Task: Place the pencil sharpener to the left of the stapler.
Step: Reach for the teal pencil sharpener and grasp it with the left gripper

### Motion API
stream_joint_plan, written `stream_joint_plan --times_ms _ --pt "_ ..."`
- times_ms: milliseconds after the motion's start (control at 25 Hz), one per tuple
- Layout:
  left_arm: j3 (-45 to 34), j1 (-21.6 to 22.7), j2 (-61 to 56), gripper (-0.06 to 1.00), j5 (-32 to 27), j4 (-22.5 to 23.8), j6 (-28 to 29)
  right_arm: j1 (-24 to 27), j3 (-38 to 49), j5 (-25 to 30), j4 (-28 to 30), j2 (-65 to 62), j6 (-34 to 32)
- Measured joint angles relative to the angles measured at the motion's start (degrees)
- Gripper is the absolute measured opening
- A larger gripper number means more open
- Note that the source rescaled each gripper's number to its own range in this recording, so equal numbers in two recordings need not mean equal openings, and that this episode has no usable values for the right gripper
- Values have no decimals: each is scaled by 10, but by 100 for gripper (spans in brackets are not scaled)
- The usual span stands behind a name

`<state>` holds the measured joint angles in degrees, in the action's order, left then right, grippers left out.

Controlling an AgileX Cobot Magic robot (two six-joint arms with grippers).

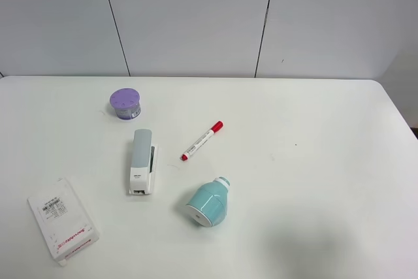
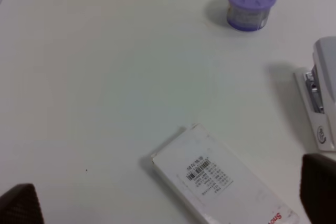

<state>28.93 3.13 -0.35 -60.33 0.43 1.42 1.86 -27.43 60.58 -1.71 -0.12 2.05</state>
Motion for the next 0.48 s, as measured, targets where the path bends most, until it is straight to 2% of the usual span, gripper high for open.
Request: stream_joint_plan --times_ms 480 --pt "0 0 0 100 0 -1 0 0 0 0 0 0 0"
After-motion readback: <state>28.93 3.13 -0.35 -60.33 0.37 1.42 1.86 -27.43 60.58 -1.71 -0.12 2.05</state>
